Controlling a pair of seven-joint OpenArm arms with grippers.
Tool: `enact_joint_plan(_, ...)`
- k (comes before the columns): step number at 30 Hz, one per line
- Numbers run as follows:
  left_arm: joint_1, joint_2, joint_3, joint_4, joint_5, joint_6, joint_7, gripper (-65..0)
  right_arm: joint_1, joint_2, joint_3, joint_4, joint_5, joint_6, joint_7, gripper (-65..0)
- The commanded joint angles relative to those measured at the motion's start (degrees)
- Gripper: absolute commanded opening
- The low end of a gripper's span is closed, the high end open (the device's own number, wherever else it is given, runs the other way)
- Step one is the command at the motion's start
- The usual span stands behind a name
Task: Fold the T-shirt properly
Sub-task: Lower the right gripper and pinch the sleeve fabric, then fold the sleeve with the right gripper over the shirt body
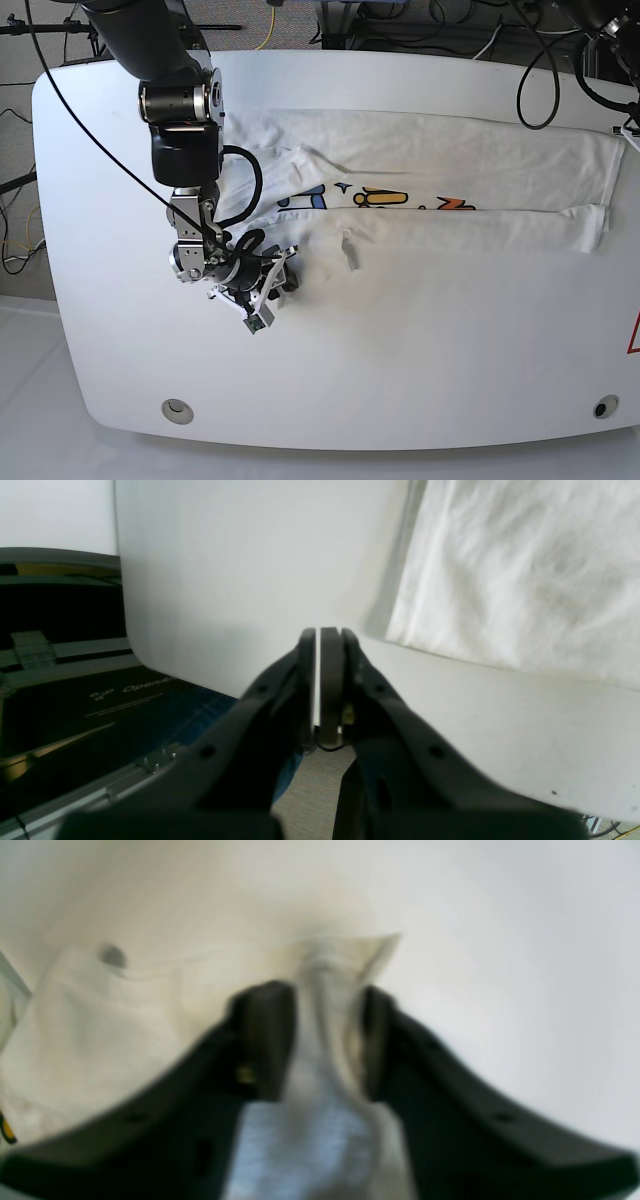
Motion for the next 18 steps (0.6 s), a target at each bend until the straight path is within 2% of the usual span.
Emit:
enact_joint_plan(1, -0.4, -1.2, -0.3, 0.8, 0.1, 0.1, -1.0, -65.0, 0.8, 0.1, -0.1, 0.4, -0.1, 0.6, -1.0, -60.7)
enact_joint_plan(2, -0.4, -1.2, -0.3, 0.8, 0.1, 0.1, -1.0, -65.0, 0.8, 0.1, -0.1, 0.4, -0.1, 0.6, -1.3, -65.0)
enact_joint_plan(9, -0.4, -1.2, -0.1, 0.8, 0.1, 0.1, -1.0, -65.0, 0.9, 0.3, -0.1, 2.0, -0.2, 0.7, -4.7, -65.0)
enact_joint_plan(12, -0.4, -1.1, 0.0, 0.8, 0.1, 0.1, -1.0, -65.0, 0.1, 0.3, 0.0, 5.3, -0.2, 1.9, -6.9, -65.0)
enact_joint_plan(18, -0.6, -0.2, 0.1, 0.8, 0.1, 0.1, -1.0, -65.0, -4.7, 0.4, 0.2, 19.9, -0.2, 3.3, -14.5, -65.0)
